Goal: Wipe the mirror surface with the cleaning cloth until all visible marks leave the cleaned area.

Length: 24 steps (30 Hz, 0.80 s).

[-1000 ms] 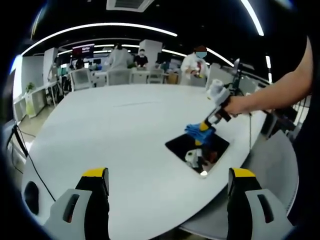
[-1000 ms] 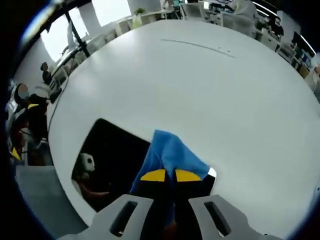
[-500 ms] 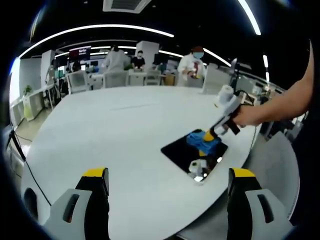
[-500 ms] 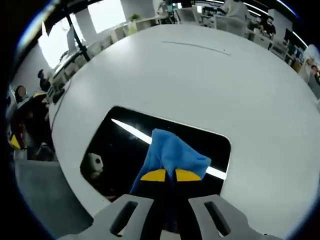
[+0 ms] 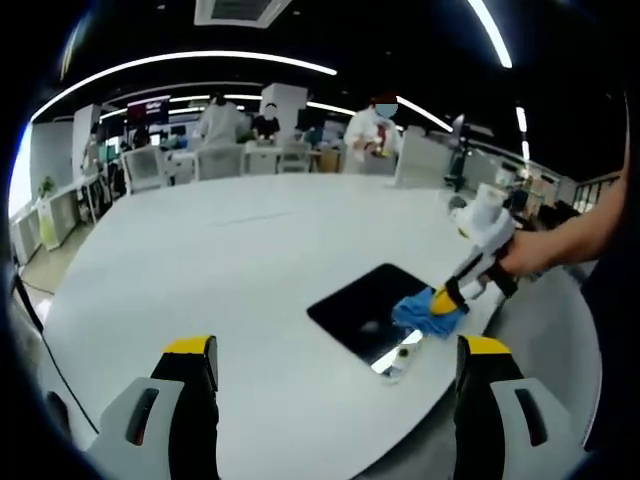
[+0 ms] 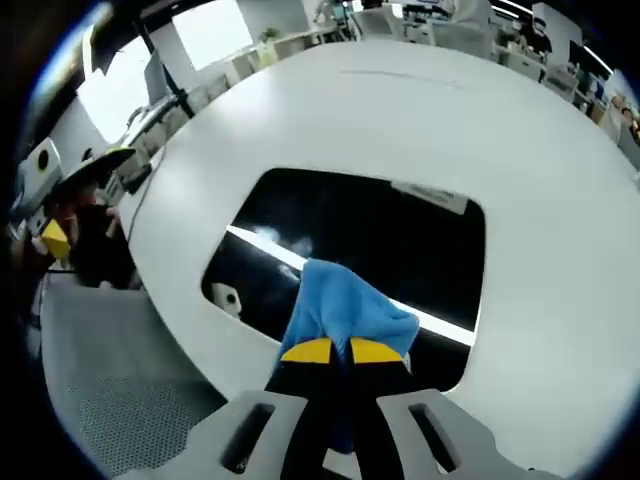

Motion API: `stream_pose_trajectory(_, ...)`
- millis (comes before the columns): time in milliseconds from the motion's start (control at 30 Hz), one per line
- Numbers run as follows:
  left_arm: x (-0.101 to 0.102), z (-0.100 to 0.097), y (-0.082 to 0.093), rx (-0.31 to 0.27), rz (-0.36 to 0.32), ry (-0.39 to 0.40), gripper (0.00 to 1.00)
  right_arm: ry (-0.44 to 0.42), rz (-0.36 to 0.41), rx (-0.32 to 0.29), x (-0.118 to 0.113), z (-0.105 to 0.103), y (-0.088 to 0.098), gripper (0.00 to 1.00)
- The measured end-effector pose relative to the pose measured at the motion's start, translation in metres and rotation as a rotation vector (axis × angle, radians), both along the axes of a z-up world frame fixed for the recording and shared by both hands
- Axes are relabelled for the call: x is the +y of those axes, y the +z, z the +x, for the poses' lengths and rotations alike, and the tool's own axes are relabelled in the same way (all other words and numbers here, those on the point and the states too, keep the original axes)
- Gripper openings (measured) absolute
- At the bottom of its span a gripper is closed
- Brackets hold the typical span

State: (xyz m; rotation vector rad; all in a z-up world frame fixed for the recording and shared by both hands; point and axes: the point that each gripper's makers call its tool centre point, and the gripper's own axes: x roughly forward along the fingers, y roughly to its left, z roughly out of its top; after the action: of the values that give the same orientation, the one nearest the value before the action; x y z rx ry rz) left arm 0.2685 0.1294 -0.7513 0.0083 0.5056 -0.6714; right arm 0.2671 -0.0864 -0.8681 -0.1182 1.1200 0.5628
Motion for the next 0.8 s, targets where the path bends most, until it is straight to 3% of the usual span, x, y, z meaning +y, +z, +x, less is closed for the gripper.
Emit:
stream_pose_trajectory(367,0.003,-0.003,-0.001,0.007,0.003,0.007,1.0,0.021,0.03,0.022,-0.003,0.0,0.0,0.0)
stream_pose_trajectory(800,0.007,-0.007,-0.002,0.007,0.005,0.03,1.0,-0.059,0.031,0.034,-0.045,0.009,0.0,0.0)
